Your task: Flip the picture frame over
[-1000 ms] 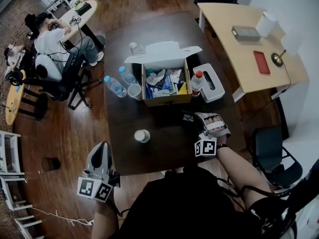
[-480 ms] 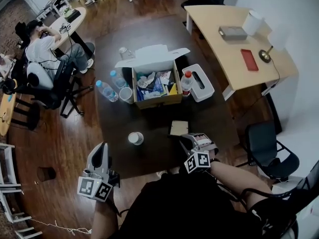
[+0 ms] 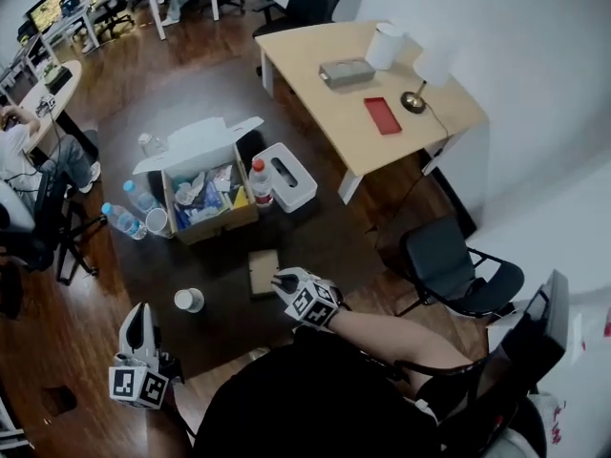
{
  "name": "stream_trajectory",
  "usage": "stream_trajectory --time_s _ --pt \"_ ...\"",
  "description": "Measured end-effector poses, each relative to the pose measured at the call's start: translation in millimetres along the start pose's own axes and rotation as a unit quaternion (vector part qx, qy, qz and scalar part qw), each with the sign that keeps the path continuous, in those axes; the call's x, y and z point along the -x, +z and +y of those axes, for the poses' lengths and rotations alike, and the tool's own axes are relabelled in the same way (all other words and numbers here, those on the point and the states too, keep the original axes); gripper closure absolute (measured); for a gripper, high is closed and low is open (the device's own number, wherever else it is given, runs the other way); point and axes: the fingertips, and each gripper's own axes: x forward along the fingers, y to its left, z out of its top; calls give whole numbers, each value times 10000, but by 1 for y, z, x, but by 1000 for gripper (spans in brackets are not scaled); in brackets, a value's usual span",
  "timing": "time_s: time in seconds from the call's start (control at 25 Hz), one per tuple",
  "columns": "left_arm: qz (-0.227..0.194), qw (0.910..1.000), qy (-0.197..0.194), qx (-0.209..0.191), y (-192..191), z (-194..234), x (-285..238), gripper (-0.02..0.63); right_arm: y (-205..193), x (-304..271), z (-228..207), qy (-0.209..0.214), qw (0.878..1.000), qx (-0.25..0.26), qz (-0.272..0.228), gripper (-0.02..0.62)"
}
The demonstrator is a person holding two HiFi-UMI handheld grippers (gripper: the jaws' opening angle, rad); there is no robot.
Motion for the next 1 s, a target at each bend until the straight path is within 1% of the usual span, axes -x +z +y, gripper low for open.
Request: stream_trajectory --time_s 0.08,0.2,0.24,0.32,0.48,0.56,0.68,0.8,0.88,1.0 --pt "-14 9999 -116 46 -3 -7 -8 606 -2 0 -7 82 9999 -77 106 543" --pt "-10 9997 -217 60 -5 -17 -13 606 -12 -5 -20 118 9986 -360 358 526" --pt "20 9997 -223 48 -7 -18 -14 606 -14 -9 -22 156 9979 -441 440 512" --pt "82 9997 -245 22 -12 -21 -19 606 -20 -16 -28 222 9961 -568 637 459" --pt "101 9995 -285 42 -11 -33 -25 606 -26 -23 -56 178 9923 -791 934 417" --pt "146 9997 -178 59 -11 -31 -20 606 -31 -29 -69 117 9870 -1125 1140 407" --pt "203 9997 75 105 -10 -21 -10 606 -40 -36 -89 -70 9758 -1680 1396 400" --pt "232 9992 285 129 -8 -14 -2 606 -50 -45 -95 -49 9629 -2175 1599 402" --pt "268 9988 395 129 -8 -11 2 606 -51 -51 -92 85 9590 -2307 1646 402" --pt "322 9979 546 154 -9 -8 10 606 -48 -58 -83 371 9621 -2099 1702 403"
